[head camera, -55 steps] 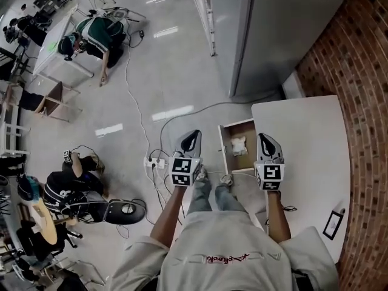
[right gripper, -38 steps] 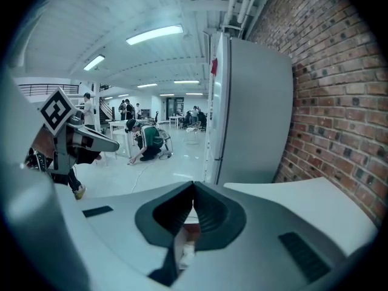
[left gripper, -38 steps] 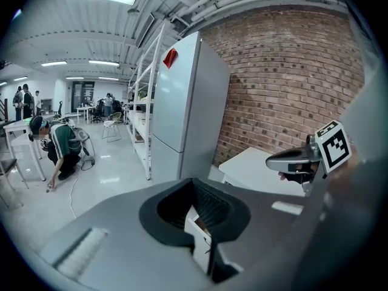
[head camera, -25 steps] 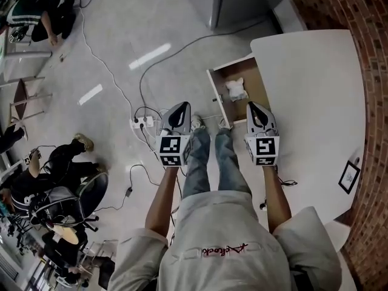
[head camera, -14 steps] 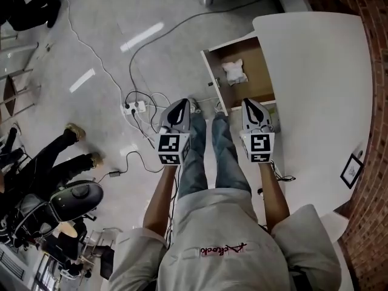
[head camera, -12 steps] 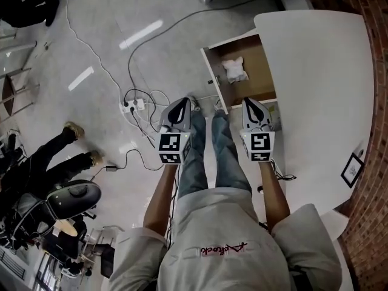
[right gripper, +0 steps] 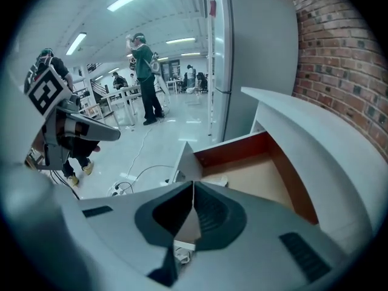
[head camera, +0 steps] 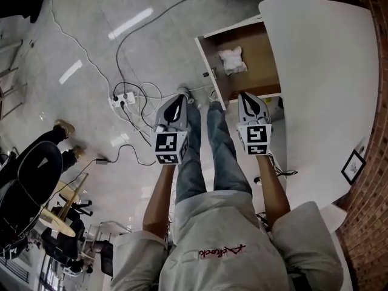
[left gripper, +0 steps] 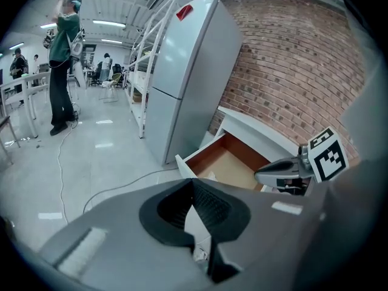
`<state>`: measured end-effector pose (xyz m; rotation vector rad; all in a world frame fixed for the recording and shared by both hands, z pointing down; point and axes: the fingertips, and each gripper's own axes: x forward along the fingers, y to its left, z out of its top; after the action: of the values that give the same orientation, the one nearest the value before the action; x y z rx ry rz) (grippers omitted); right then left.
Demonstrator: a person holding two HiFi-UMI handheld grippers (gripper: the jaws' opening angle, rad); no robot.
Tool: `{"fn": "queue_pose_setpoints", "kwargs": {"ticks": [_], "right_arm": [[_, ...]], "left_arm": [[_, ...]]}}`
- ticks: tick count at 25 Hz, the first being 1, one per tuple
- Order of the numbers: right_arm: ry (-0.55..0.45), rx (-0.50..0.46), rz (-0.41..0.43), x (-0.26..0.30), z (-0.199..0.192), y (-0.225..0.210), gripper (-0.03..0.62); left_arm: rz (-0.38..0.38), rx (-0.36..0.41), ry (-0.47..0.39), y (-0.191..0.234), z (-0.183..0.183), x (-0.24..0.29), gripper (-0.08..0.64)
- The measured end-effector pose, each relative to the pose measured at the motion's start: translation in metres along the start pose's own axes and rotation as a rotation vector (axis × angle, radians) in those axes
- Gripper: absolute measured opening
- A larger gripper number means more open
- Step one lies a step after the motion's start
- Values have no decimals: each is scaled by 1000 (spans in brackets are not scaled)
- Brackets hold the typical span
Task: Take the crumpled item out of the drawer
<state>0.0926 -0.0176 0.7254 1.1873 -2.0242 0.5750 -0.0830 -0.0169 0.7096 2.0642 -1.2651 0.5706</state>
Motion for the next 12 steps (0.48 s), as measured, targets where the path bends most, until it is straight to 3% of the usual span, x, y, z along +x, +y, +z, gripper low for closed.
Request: {"fn": "queue_pose_setpoints", "kwargs": {"ticks": [12], "right_arm": [[-31, -13, -46, 68, 31, -39, 14]], "left_arm": [[-15, -4, 16, 8, -11, 23, 9]]}}
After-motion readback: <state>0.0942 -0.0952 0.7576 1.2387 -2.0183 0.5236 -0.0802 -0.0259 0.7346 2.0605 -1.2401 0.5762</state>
